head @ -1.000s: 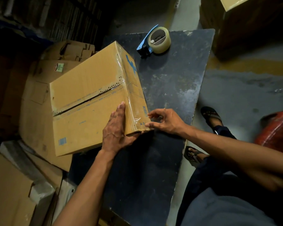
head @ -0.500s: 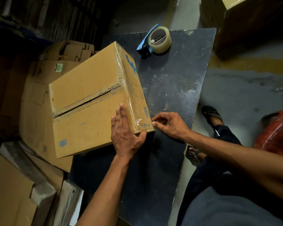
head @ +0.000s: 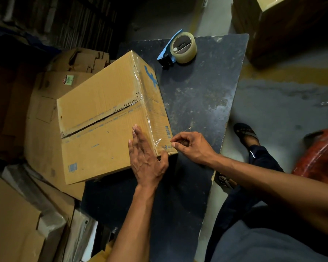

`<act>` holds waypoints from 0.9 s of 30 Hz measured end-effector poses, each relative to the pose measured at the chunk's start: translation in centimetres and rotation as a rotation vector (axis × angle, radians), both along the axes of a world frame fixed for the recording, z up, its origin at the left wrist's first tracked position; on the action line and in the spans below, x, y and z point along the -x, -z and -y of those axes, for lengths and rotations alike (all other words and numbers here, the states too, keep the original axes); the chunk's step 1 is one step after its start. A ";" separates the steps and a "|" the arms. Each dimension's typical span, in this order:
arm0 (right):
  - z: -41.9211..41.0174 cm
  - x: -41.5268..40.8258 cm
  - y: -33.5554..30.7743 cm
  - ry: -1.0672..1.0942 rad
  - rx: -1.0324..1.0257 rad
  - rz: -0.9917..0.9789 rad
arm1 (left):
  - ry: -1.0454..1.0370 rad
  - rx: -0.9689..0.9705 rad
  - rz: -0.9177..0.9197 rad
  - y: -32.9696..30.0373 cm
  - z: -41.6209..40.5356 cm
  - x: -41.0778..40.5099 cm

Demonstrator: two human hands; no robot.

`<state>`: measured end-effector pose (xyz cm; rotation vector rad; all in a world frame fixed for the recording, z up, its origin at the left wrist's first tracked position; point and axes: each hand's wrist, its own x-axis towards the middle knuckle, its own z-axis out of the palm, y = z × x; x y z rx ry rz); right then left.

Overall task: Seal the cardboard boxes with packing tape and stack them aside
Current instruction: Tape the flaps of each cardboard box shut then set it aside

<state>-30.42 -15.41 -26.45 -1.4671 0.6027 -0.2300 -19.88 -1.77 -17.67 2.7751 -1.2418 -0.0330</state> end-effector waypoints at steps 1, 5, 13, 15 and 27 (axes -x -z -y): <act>-0.1 0.1 0.0 -0.003 -0.005 0.002 | 0.003 0.010 0.001 0.0 0.0 0.0; -0.6 0.4 -0.2 -0.019 -0.007 0.001 | -0.021 0.023 0.017 0.0 0.3 0.5; -2.9 0.7 0.2 -0.111 -0.049 0.096 | -0.189 0.081 -0.065 0.1 1.7 1.1; -3.6 1.0 0.4 -0.132 -0.021 0.107 | -0.119 0.092 -0.055 0.2 0.8 0.8; -3.0 0.0 -4.6 0.060 -0.302 -0.084 | -0.172 0.493 -0.416 -3.0 -1.7 -0.1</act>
